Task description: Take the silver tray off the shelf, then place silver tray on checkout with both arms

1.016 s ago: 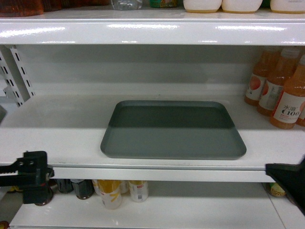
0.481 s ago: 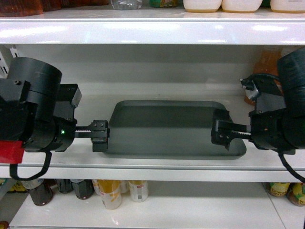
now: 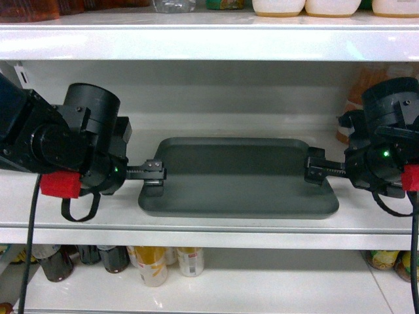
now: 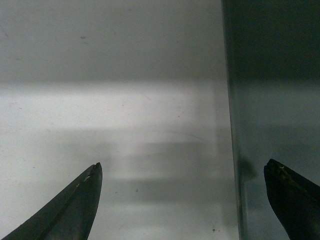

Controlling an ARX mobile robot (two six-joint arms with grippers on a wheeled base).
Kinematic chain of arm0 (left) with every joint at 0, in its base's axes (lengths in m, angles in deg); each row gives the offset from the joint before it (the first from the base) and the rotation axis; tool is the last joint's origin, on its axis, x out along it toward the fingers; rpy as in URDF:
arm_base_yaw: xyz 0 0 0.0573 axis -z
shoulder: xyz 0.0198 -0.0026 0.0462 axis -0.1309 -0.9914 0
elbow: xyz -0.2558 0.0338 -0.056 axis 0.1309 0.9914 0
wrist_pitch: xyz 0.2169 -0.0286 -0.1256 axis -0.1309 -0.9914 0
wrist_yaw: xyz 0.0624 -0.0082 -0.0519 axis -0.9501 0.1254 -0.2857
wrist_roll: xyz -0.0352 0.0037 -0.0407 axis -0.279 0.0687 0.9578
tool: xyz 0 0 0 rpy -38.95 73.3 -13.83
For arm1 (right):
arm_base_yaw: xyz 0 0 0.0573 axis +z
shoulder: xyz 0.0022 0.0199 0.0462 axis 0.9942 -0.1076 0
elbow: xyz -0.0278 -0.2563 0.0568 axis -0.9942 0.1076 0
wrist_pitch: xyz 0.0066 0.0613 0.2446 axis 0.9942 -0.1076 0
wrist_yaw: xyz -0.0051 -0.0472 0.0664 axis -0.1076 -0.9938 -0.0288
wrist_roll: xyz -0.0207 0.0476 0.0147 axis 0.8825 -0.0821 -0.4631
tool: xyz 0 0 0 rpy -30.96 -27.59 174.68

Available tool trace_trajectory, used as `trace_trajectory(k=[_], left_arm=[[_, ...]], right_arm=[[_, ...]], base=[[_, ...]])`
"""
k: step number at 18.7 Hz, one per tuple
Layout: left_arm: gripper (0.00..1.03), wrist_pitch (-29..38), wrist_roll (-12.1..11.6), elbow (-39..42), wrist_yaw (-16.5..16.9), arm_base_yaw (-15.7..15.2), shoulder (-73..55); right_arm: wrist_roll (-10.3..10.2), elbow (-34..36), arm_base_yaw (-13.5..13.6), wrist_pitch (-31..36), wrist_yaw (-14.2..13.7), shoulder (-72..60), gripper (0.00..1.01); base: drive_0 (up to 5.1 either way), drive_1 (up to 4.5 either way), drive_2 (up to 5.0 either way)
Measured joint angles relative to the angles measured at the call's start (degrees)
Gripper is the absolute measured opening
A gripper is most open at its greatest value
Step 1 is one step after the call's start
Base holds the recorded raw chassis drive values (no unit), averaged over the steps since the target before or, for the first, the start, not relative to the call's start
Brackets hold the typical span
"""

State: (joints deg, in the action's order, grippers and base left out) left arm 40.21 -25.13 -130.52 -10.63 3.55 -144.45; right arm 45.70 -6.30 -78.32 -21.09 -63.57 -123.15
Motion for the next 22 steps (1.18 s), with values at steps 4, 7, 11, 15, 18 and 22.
trace_trajectory(k=[4, 7, 11, 15, 18, 22], left_arm=[[0.98, -1.7, 0.8, -3.6, -1.6, 1.2, -2.8], [0.97, -2.9, 1.3, -3.8, -1.0, 1.2, -3.2], [0.64, -5.1, 2.8, -3.6, 0.8, 1.2, -3.0], [0.30, -4.3, 3.0, -1.0, 2.3, 1.1, -1.9], [0.05, -1.6, 5.0, 2.8, 3.6, 0.6, -0.1], [0.03, 3.5, 7.2, 10.7, 4.2, -0.3, 4.2]], right_arm=[[2.9, -3.8, 1.3, -2.7, 2.3, -2.5, 0.98], [7.1, -4.9, 2.2, -4.2, 0.3, -3.6, 0.87], [8.0, -5.1, 2.7, -5.2, 0.7, -3.8, 0.53], [7.8, -2.7, 2.3, -2.8, 0.3, -3.1, 0.20], [7.1, 0.7, 2.4, 0.6, -0.1, -1.8, 0.03], [5.4, 7.5, 3.1, 2.8, 1.0, 2.1, 0.03]], base=[[0.0, 0.00, 0.0], [0.0, 0.00, 0.0], [0.0, 0.00, 0.0], [0.0, 0.00, 0.0], [0.0, 0.00, 0.0], [0.0, 0.00, 0.0]])
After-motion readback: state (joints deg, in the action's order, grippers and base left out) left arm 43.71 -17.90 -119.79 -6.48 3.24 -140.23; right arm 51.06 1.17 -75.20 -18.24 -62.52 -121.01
